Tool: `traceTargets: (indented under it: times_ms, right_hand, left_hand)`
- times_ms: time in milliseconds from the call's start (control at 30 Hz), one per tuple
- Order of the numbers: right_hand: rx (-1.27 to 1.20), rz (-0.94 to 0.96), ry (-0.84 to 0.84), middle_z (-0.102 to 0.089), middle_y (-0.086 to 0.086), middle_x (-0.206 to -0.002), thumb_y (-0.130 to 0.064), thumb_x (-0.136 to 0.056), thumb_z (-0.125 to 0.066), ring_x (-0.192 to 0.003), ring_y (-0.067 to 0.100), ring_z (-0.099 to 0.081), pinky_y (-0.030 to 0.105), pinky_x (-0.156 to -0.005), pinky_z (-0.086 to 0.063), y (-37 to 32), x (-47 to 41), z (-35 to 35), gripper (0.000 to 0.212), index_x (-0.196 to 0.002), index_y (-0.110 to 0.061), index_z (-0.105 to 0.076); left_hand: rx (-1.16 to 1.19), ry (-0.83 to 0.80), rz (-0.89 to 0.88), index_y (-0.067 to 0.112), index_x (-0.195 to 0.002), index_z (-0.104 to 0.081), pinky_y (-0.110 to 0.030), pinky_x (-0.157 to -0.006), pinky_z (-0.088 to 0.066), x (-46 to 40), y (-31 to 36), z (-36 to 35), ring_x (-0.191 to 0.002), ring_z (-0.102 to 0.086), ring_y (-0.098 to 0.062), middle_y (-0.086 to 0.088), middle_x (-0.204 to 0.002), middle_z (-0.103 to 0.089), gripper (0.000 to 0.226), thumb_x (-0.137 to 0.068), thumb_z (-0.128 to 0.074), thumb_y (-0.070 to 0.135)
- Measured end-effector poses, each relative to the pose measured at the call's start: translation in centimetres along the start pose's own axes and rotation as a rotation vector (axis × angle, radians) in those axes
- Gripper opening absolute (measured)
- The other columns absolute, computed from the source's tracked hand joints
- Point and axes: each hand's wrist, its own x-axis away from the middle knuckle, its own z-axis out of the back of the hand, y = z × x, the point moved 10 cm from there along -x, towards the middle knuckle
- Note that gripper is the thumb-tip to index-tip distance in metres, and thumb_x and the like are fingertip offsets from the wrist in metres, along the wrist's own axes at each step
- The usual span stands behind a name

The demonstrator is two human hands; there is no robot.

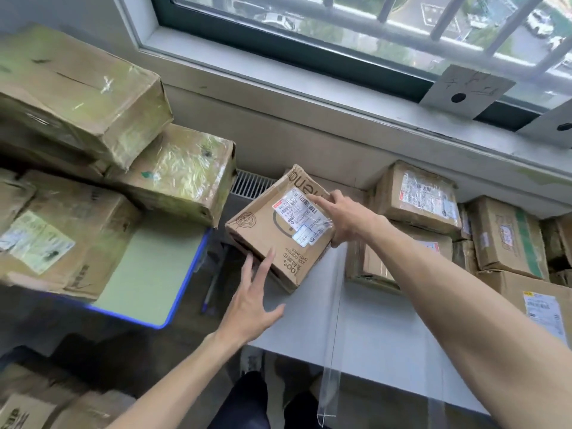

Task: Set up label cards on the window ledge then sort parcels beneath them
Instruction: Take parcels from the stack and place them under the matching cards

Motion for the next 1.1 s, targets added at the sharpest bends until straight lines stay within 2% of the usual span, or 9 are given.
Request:
traceTargets:
  times_ms: [67, 133, 233, 300, 433, 600, 733, 933, 1100]
  right_hand:
    - [-0.024, 0.009, 0.042, -0.037, 0.011, -0.137, -0.038, -0.063, -0.09, -0.117, 0.03, -0.051, 0.046, -0.094, -0.054, -1.0, 1.0, 0.3, 0.123, -0.155, -0.042, -0.009]
    - [-0.085, 0.002, 0.084, -0.042, 0.012, -0.132, -0.046, -0.066, -0.086, -0.112, 0.031, -0.056, 0.044, -0.093, -0.054, -1.8, 3.1, 0.5, 0.108, -0.154, -0.034, -0.024]
    - [-0.206, -0.045, 0.191, -0.048, 0.01, -0.129, -0.046, -0.073, -0.08, -0.107, 0.033, -0.062, 0.04, -0.091, -0.052, -2.1, 7.3, 0.8, 0.077, -0.14, -0.025, -0.05]
    - [-0.273, -0.096, 0.245, -0.049, 0.008, -0.129, -0.047, -0.074, -0.079, -0.106, 0.031, -0.062, 0.04, -0.09, -0.052, -1.7, 10.0, 1.3, 0.069, -0.136, -0.026, -0.055]
    - [-0.317, -0.168, 0.31, -0.049, 0.005, -0.132, -0.047, -0.076, -0.077, -0.109, 0.028, -0.062, 0.041, -0.095, -0.052, -0.1, 13.9, 4.2, 0.068, -0.138, -0.029, -0.055]
    - [-0.321, -0.201, 0.41, -0.05, 0.004, -0.132, -0.045, -0.078, -0.077, -0.111, 0.023, -0.058, 0.035, -0.097, -0.051, 3.1, 19.2, 8.9, 0.069, -0.14, -0.026, -0.054]
    - [-0.317, -0.24, 0.507, -0.051, 0.001, -0.129, -0.048, -0.079, -0.076, -0.109, 0.02, -0.059, 0.035, -0.096, -0.052, 5.9, 25.1, 10.8, 0.064, -0.136, -0.028, -0.056]
    - [-0.358, -0.314, 0.578, -0.051, -0.002, -0.122, -0.051, -0.079, -0.076, -0.102, 0.018, -0.06, 0.027, -0.088, -0.049, 10.4, 33.5, 9.3, 0.06, -0.133, -0.031, -0.058]
    - [-0.391, -0.352, 0.566, -0.051, -0.003, -0.117, -0.051, -0.079, -0.076, -0.098, 0.015, -0.056, 0.027, -0.091, -0.05, 13.1, 37.8, 5.4, 0.059, -0.131, -0.029, -0.058]
  left_hand:
    - [0.024, 0.021, -0.022, 0.062, -0.147, 0.008, -0.046, -0.107, -0.045, -0.9, 1.0, 0.1, -0.142, -0.035, -0.032, -0.013, -0.158, -0.005, 0.12, -0.076, -0.082, 0.027]
    - [0.031, 0.07, -0.039, 0.059, -0.149, 0.006, -0.048, -0.106, -0.046, -1.6, 1.3, 1.0, -0.138, -0.038, -0.03, -0.012, -0.154, -0.008, 0.124, -0.072, -0.087, 0.028]
    - [-0.012, 0.148, -0.109, 0.053, -0.152, -0.006, -0.047, -0.111, -0.041, -2.1, 1.6, 3.2, -0.144, -0.031, -0.023, -0.004, -0.157, -0.004, 0.118, -0.071, -0.088, 0.027]
    - [-0.042, 0.175, -0.164, 0.048, -0.153, -0.016, -0.053, -0.109, -0.042, -2.4, 2.5, 4.4, -0.144, -0.031, -0.023, -0.005, -0.157, -0.009, 0.112, -0.071, -0.088, 0.025]
    - [-0.094, 0.216, -0.279, 0.045, -0.153, -0.021, -0.055, -0.102, -0.048, -2.6, 7.3, 6.0, -0.137, -0.041, -0.025, -0.004, -0.153, -0.016, 0.106, -0.073, -0.087, 0.021]
    - [-0.139, 0.221, -0.399, 0.05, -0.152, -0.019, -0.054, -0.102, -0.049, -2.1, 14.9, 6.6, -0.126, -0.052, -0.029, -0.003, -0.146, -0.021, 0.105, -0.076, -0.083, 0.016]
    - [-0.165, 0.162, -0.503, 0.049, -0.152, -0.019, -0.046, -0.104, -0.049, -0.9, 20.9, 5.4, -0.126, -0.053, -0.023, -0.001, -0.152, -0.016, 0.102, -0.077, -0.083, 0.02]
    - [-0.255, 0.095, -0.615, 0.041, -0.154, -0.021, -0.033, -0.109, -0.04, 2.2, 27.7, 1.2, -0.131, -0.046, -0.021, -0.005, -0.15, -0.021, 0.1, -0.077, -0.083, 0.023]
    - [-0.298, 0.059, -0.634, 0.042, -0.153, -0.023, -0.032, -0.107, -0.042, 4.8, 29.8, -3.5, -0.131, -0.046, -0.022, -0.004, -0.151, -0.022, 0.098, -0.077, -0.082, 0.026]
